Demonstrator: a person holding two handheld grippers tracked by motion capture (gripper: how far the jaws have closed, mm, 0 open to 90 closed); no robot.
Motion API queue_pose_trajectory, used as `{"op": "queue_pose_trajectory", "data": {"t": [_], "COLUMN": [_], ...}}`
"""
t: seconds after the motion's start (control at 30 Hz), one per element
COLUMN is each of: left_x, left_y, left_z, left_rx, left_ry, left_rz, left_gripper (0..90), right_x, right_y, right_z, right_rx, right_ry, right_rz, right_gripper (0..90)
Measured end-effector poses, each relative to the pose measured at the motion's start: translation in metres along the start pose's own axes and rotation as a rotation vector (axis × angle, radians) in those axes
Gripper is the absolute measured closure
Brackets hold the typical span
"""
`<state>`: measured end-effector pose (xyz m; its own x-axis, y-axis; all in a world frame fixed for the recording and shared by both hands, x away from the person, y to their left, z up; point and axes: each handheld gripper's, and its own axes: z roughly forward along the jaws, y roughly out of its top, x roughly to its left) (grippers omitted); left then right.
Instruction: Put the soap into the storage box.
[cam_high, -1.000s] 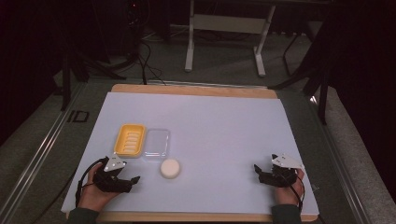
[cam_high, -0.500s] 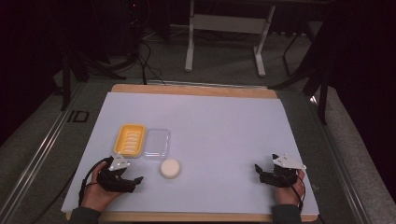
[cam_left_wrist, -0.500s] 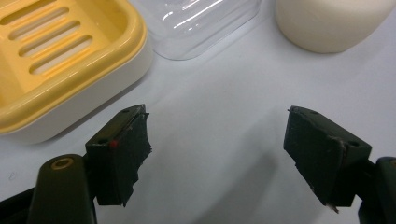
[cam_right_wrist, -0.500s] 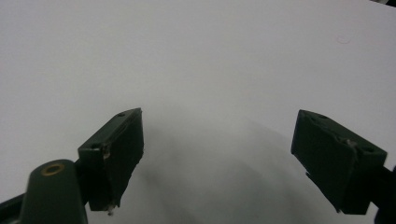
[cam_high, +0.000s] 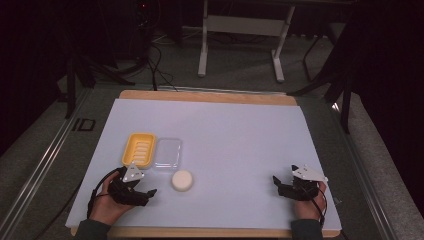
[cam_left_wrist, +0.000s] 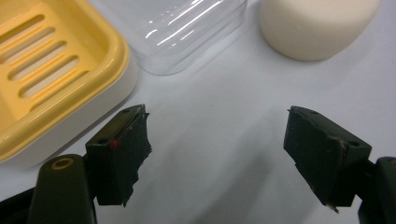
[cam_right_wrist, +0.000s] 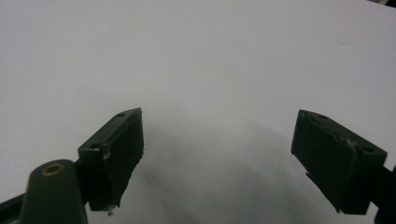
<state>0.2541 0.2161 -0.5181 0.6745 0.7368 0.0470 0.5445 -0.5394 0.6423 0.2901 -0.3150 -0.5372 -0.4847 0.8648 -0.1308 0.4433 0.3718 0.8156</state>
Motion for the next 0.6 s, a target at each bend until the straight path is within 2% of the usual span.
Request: {"op": "queue_pose_trajectory", "data": {"t": [0.6], "left_x": [-0.006], "left_y": [0.014], "left_z": [0.005], "left_rx": [0.028], "left_ry": [-0.011], "left_rz": [0.058], "left_gripper": [21.7], "right_x": [-0.001], "right_y": [0.0], "right_z": [-0.001], "right_rx": [-0.005], "right_ry": [0.001], "right_rz": [0.008], "right_gripper": [16.8]}}
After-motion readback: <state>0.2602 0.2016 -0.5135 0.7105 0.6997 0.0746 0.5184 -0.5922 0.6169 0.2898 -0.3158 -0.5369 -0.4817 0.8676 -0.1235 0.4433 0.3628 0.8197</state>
